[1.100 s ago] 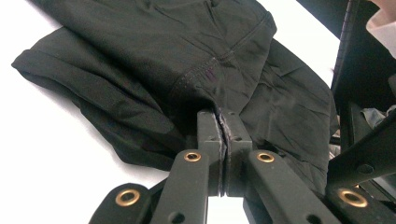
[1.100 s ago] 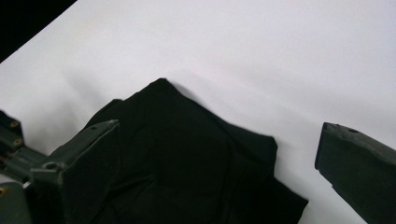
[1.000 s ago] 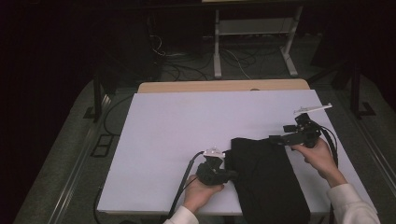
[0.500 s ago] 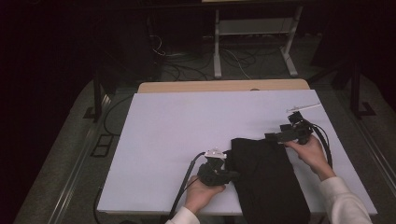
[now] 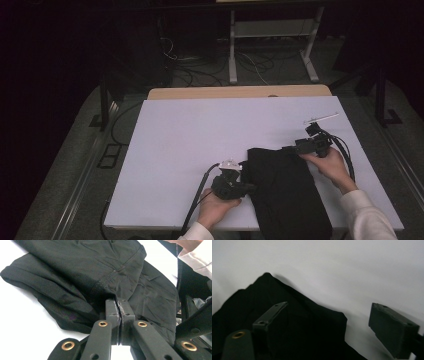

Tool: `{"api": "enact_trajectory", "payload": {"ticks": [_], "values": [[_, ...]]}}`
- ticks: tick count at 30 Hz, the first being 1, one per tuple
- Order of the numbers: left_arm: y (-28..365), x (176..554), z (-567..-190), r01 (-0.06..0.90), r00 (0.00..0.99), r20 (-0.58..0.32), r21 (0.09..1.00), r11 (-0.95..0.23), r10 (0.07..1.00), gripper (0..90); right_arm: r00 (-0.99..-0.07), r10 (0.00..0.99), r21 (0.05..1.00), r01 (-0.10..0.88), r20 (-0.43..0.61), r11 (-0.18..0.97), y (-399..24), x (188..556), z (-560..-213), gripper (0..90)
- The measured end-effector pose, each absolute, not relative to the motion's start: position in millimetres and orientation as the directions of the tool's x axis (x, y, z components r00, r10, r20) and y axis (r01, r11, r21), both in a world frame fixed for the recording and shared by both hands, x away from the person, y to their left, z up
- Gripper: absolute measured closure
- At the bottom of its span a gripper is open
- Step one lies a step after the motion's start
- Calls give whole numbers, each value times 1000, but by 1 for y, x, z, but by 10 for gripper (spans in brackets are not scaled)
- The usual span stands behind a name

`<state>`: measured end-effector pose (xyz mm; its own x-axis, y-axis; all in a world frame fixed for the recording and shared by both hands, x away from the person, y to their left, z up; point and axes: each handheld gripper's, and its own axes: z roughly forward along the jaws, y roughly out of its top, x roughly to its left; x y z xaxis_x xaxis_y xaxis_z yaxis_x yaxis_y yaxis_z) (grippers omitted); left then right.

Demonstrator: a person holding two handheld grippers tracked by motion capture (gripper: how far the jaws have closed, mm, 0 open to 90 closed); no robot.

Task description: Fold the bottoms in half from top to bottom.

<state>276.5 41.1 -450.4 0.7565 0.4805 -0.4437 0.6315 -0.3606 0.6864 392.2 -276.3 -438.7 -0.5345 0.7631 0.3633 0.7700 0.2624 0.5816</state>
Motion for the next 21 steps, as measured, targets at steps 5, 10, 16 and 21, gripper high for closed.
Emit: {"api": "enact_trajectory", "payload": {"ticks": [5, 10, 16, 21], "values": [[41, 276, -452, 631, 758, -444, 686, -362, 479, 875, -536, 766, 566, 775, 355, 280, -274, 392, -442, 278], [40, 275, -451, 630, 758, -445, 688, -360, 477, 875, -545, 759, 562, 774, 356, 292, -269, 391, -444, 364], [38, 275, -452, 629, 760, -448, 690, -358, 471, 875, -540, 760, 562, 776, 361, 285, -268, 390, -445, 540], [37, 275, -453, 629, 761, -447, 688, -363, 471, 875, -539, 750, 559, 782, 383, 276, -271, 389, -445, 629]]}}
